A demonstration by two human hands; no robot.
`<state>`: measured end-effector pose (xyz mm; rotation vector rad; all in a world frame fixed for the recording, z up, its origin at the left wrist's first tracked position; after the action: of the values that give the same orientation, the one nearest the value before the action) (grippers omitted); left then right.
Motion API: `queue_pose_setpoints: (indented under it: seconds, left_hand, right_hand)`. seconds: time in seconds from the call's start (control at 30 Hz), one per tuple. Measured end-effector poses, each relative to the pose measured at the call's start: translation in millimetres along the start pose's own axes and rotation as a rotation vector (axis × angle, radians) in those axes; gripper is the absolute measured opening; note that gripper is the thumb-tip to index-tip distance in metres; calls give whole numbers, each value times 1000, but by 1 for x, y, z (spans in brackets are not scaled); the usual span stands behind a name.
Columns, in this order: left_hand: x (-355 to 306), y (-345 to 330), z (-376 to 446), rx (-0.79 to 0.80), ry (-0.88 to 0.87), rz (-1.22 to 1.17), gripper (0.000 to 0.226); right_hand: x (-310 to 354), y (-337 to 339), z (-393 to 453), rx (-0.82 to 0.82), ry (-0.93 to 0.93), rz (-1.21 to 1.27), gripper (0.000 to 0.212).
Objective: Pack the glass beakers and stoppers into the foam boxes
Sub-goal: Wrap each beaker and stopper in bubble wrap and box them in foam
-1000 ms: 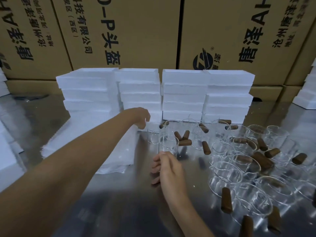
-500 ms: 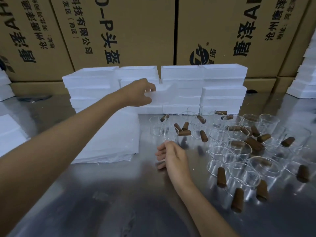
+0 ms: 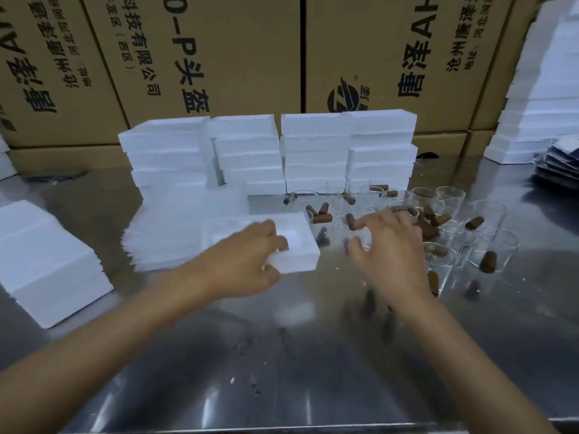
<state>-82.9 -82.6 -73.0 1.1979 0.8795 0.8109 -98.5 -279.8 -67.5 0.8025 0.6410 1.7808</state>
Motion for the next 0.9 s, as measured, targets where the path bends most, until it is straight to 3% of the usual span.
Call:
queue_pose_setpoints:
  seconds: [0.1, 0.17, 0.23, 0.3, 0.4, 0.47, 0.57, 0.63, 0.7, 0.9]
  left_hand:
    - [-17, -46, -19, 189, -59, -11, 45]
    - [-19, -50, -22, 194, -82, -63, 45]
    - [-12, -29, -15, 79, -86, -215, 38]
    - [11, 6, -1, -155, -41, -294, 27]
    - [84, 42, 29, -420, 240, -234, 23]
    - [136, 46, 50, -416, 459, -252, 30]
    - [183, 20, 69, -217, 686, -289, 40]
    - [190, 6, 74, -141, 698, -282, 29]
    - [191, 6, 76, -194, 668, -334, 12]
    - [175, 38, 55, -387, 574, -500, 15]
  right_hand:
    - [-26, -21, -3, 357, -83, -204, 32]
    - [-28, -28, -5, 420, -84, -192, 31]
    - [-25, -27, -3, 391, -67, -189, 30]
    - [-24, -25, -1, 348, -69, -136, 26]
    - [-16, -21, 3, 255, -110, 88, 15]
    - [-6, -19, 7, 193, -123, 241, 15]
    - [7, -18, 13, 124, -119, 414, 15]
    - [12, -19, 16, 108, -95, 477, 14]
    - [14, -21, 19, 118, -82, 518, 14]
    - [21, -7, 23, 69, -99, 728, 10]
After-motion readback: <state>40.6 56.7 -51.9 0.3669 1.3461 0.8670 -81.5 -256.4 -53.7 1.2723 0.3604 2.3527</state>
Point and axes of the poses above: each hand's wrist, its own z-axis towards the middle knuckle, its own y-axis out of the back of the hand, x = y × z, the point moved 9 cm from there along z, towards the middle knuckle, and after that the axes turned 11 degrees about y, right-handed, at the moved point
